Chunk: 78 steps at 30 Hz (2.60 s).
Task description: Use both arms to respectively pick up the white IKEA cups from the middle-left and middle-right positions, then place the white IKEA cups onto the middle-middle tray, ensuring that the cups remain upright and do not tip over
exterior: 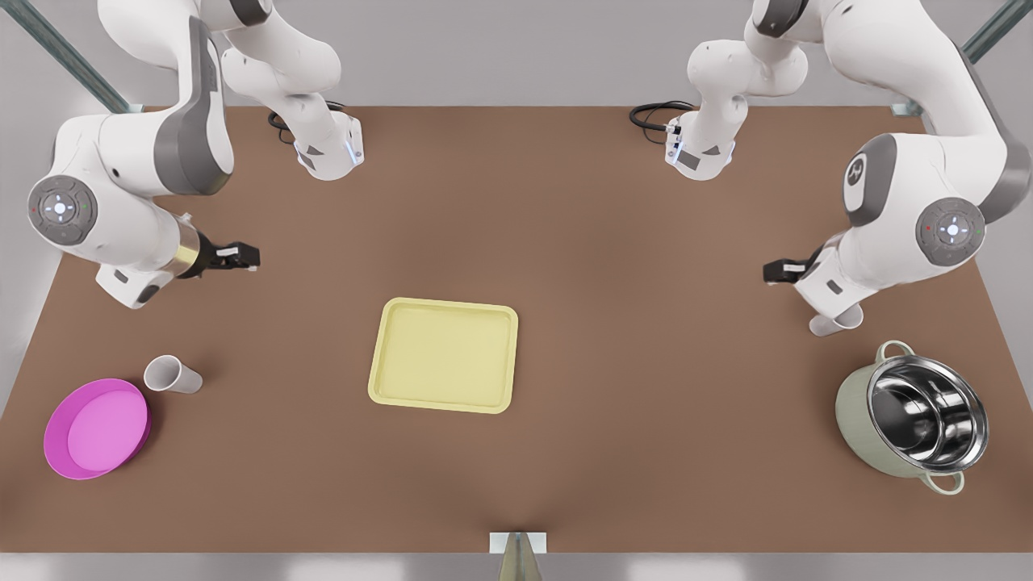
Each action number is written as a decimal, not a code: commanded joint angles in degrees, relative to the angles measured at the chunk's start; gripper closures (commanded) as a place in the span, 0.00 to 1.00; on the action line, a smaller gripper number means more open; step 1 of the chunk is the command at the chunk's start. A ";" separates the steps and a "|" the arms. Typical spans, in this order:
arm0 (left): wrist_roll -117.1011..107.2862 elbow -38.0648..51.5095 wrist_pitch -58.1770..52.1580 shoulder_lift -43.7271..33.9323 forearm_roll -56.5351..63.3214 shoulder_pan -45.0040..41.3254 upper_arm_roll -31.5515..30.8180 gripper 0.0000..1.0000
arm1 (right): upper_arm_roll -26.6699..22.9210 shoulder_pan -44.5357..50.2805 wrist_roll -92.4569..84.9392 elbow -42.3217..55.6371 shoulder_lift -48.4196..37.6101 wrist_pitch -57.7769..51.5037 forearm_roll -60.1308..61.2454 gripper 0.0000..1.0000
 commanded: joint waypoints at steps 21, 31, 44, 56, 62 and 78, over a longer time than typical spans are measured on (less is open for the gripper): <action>5.21 -33.87 48.20 9.18 -1.00 16.86 6.40 0.00 | -0.35 -26.84 -36.22 12.16 31.86 27.13 9.50 0.00; 4.68 -37.04 48.20 9.88 -0.91 17.91 6.49 0.09 | -1.84 -29.30 -41.41 11.81 37.92 33.63 8.62 0.00; 4.33 -36.51 43.64 5.22 -0.82 18.70 7.54 0.79 | -2.37 -29.22 -42.12 7.68 38.63 33.19 5.11 0.00; -32.75 3.29 28.51 22.62 6.03 -19.79 -6.17 0.79 | -1.40 -28.69 -43.70 8.38 38.19 31.53 5.90 0.79; -56.05 25.45 29.39 36.86 8.23 -31.57 -5.38 0.79 | 14.07 -14.02 -13.56 7.76 32.39 23.70 8.53 0.79; -59.57 33.19 36.68 48.99 2.43 -38.95 -3.53 0.79 | 12.31 6.29 22.31 -23.96 22.54 66.85 3.26 0.79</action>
